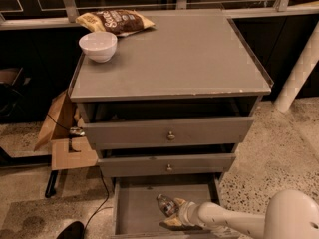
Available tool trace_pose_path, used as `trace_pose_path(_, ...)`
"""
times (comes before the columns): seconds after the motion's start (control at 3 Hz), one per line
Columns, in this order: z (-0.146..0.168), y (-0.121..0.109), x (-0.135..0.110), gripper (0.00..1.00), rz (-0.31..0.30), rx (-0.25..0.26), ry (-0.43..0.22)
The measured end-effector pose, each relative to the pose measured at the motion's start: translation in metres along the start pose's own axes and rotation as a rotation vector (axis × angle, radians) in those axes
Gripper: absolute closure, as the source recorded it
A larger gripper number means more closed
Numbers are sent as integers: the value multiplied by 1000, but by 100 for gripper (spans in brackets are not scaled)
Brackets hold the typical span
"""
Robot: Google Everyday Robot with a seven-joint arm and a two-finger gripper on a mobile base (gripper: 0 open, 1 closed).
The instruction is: Pick water bottle from bottom drawer and place on counter
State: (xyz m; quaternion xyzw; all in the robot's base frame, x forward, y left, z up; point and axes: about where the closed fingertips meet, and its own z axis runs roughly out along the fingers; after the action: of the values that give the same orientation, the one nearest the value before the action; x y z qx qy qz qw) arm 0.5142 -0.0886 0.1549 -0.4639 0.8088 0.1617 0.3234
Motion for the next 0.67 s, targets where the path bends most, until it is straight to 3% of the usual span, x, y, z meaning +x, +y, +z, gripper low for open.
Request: trace_pose_path(0.67,17,-13,22,32,-18,58,62)
